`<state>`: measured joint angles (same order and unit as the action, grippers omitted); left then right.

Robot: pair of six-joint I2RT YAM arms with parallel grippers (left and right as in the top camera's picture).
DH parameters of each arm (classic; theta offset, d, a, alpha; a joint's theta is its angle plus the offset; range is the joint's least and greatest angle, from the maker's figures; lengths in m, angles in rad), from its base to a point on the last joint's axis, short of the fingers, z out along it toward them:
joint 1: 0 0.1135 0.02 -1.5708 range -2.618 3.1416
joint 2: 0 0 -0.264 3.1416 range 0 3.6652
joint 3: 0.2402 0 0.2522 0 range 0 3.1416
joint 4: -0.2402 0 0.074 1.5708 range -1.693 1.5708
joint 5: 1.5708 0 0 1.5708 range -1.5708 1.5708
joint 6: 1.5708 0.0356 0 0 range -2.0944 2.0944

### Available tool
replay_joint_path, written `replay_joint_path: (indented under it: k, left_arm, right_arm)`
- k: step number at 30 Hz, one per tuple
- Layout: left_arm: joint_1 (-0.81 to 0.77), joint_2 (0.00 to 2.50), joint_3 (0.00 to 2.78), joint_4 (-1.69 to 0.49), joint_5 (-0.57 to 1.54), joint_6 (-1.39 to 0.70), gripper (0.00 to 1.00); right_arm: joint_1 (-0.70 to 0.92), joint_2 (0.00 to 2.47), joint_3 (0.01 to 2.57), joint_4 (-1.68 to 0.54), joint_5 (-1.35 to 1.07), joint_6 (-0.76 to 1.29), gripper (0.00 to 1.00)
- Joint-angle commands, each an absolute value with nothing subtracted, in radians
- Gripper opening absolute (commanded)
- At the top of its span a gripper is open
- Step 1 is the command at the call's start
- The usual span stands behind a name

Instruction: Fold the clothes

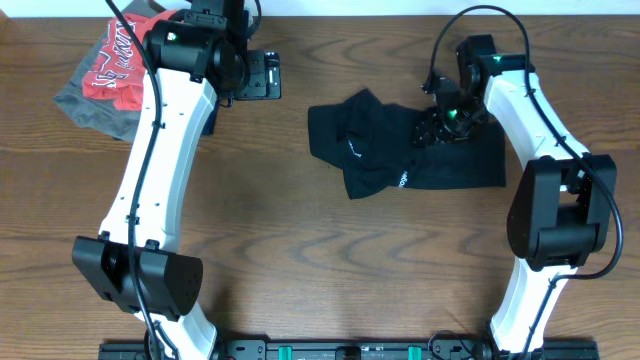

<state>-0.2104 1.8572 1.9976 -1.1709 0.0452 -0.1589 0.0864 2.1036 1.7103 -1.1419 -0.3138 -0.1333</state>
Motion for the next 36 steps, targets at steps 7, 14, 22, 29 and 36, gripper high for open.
replay_joint_path:
  k: [7, 14, 22, 29, 36]
  left_arm:
    - [-0.206, 1.903, 1.921, -1.085, 0.15, -0.149, 0.94]
    - [-0.206, 2.012, 1.866, -0.975, 0.403, -0.04, 0.98]
    - [-0.208, 2.175, 1.866, -0.906, 0.616, 0.047, 0.99]
    - [-0.209, 2.262, 1.866, -0.898, 0.645, 0.049, 0.99]
    - [-0.227, 2.302, 1.866, -0.876, 0.643, 0.049, 0.99]
  right_arm:
    - [0.036, 2.098, 2.009, -1.296, -0.321, -0.123, 0.74]
    - [-0.014, 2.098, 2.064, -1.311, -0.318, -0.101, 0.79]
    - [-0.027, 2.098, 2.064, -1.314, -0.3, -0.102, 0.79]
    - [-0.027, 2.098, 2.064, -1.312, -0.288, -0.102, 0.79]
    - [-0.027, 2.099, 2.064, -1.313, -0.276, -0.102, 0.8]
